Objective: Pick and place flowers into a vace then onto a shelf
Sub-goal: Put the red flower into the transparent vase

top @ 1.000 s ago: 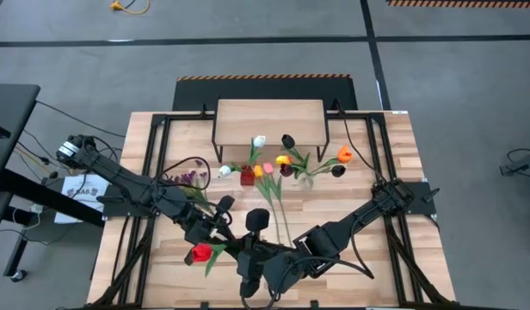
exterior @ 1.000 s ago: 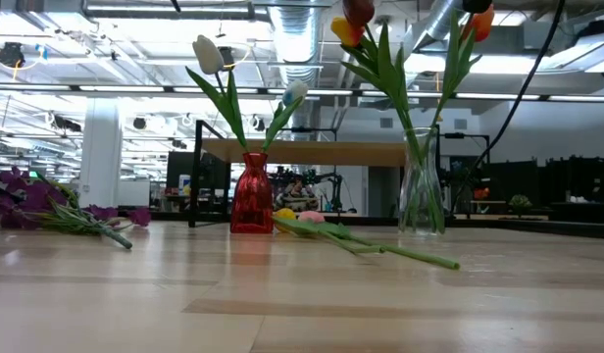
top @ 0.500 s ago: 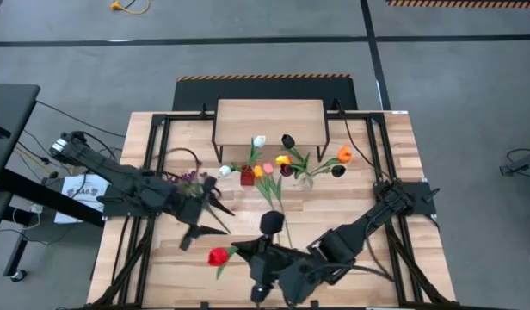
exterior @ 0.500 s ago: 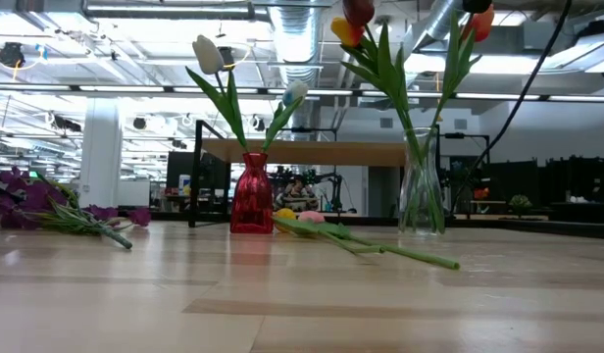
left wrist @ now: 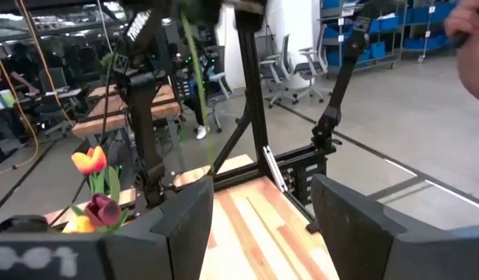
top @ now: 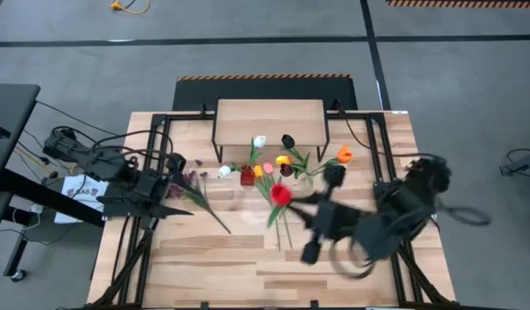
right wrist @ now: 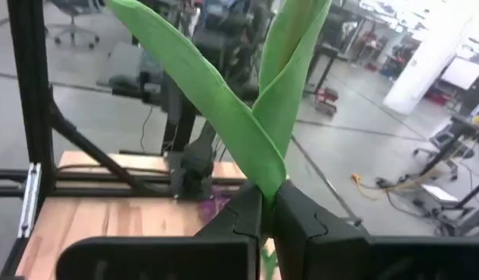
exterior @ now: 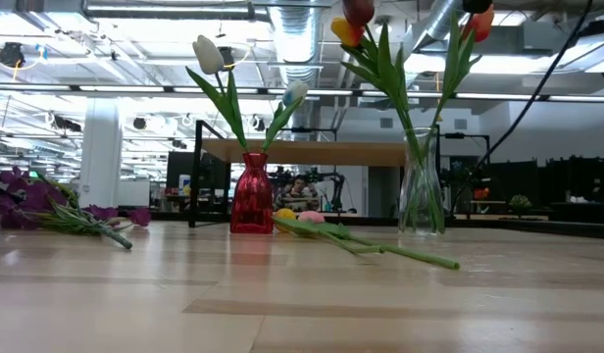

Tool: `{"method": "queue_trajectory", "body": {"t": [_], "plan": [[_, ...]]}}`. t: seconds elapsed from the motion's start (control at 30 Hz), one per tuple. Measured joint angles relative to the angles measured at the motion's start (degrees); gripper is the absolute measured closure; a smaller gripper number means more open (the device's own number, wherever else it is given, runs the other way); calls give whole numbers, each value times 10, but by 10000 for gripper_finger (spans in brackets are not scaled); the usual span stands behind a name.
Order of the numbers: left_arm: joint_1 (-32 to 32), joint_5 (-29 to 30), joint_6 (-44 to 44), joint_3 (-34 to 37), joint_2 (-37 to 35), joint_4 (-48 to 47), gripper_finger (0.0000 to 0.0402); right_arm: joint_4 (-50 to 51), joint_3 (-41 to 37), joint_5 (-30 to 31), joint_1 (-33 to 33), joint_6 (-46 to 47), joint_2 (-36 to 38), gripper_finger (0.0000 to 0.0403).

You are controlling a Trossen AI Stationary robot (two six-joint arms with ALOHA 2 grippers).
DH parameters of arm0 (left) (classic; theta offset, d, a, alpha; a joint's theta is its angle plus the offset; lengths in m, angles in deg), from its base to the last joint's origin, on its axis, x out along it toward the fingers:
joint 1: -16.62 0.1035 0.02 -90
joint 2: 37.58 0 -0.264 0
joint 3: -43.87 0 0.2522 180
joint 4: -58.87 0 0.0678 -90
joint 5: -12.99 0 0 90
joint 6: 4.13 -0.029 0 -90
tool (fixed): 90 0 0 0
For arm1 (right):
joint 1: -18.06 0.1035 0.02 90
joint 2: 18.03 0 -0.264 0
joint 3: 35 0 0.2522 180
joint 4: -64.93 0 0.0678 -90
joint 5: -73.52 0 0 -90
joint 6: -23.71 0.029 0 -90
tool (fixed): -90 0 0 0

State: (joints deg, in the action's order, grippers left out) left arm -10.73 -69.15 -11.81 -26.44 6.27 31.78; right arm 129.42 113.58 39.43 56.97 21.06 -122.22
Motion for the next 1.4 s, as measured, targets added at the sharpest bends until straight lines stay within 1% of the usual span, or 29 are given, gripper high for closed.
{"method": "queue_trajectory", "body": {"t": [0.1, 0.2, 0.3, 0.4, 0.5, 0.57, 0.63, 0.73, 0.8, 0.83, 0.93, 1.03, 1.13, 1.2, 1.3, 1.4], "plan": [[0, 1, -3, 0, -13, -20, 194, 2, 0, 0, -3, -21, 35, 392], [0, 4, -11, 0, -20, -54, 194, 25, 0, 1, -12, -26, 70, 391], [0, 5, -11, 1, -18, -75, 194, 68, 0, 18, -21, -26, 100, 392], [0, 5, -7, 1, -19, -70, 194, 125, 0, 20, -34, -14, 126, 392], [0, 5, -16, 1, -19, -55, 194, 177, 0, 1, -50, -10, 145, 392], [0, 4, -17, 1, -22, -47, 194, 198, 0, -25, -64, -23, 154, 392], [0, 1, -19, 1, -26, -45, 194, 202, 0, -80, -85, -59, 162, 392], [0, 1, -19, 1, -27, -47, 194, 189, 0, -200, -128, -128, 173, 392], [0, 0, -19, 1, -26, -48, 194, 173, -1, -252, -163, -168, 181, 394], [0, -2, -19, 1, -26, -48, 194, 169, -1, -279, -183, -182, 187, 396], [0, -19, -19, 1, -27, -51, 194, 155, -13, -385, -255, -219, 210, 398], [0, -26, -16, 1, -27, -52, 194, 137, -51, -480, -331, -238, 239, 398], [0, -26, -13, 1, -27, -52, 194, 112, -123, -562, -403, -258, 279, 398], [0, -24, -10, 1, -27, -51, 194, 67, -191, -620, -446, -275, 316, 398], [0, -12, -10, 1, -27, -49, 194, -17, -304, -667, -506, -293, 384, 399], [0, -10, -10, 1, -27, -49, 194, -103, -417, -712, -567, -291, 451, 398]]}}
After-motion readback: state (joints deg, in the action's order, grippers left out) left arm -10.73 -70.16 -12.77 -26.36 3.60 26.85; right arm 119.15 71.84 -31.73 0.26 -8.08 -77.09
